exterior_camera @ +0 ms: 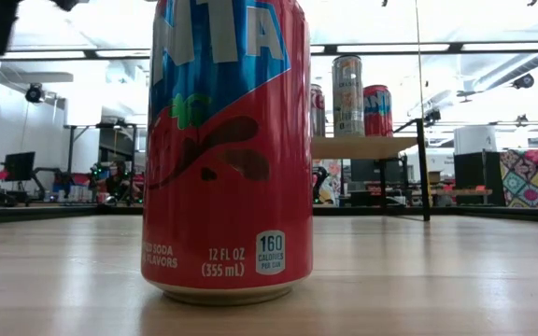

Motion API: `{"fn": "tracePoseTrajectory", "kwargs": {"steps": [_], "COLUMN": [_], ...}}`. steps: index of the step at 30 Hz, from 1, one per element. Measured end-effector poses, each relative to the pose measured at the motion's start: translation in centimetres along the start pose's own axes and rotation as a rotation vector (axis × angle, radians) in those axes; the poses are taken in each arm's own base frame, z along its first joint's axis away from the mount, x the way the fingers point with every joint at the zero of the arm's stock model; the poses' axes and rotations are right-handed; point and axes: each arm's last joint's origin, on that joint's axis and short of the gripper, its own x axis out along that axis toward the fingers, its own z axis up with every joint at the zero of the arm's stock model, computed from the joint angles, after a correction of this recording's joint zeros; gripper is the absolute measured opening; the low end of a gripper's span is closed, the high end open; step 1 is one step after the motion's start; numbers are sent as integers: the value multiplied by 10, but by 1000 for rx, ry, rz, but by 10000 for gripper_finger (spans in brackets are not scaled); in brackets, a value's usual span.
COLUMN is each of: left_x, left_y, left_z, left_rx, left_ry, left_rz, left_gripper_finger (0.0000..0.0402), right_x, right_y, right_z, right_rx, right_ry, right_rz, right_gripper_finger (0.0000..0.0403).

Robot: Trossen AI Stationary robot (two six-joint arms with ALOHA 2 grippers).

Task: Place canned beverage on shelf
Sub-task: Put the white red soda can on the shelf aligned with the other white red soda cans

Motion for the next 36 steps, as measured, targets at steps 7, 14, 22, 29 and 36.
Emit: {"fn": "tracePoseTrajectory", "kwargs": {"steps": [7,14,22,29,36], "left_x": [17,28,43,49,59], "left_y": [3,5,6,6,5], "left_z": [-19,-26,-29,-30,-31], "left_rx": [-59,-114,-129,-136,-139], "left_ry": [59,62,58,46,45], "left_rz": [61,111,151,159,145], "left_gripper_finger": [322,322,322,322,322], "right_x": [-3,-6,-10,-14,-16], "right_y": [10,20,32,41,46], "right_z": [0,-1,-3,-4,-5], "right_rx": [7,-7,-27,-51,-65], "right_ry": [-6,-11,-18,-23,-26], "right_rz": [27,52,85,108,123], "right_gripper_finger": [9,9,9,9,9]}}
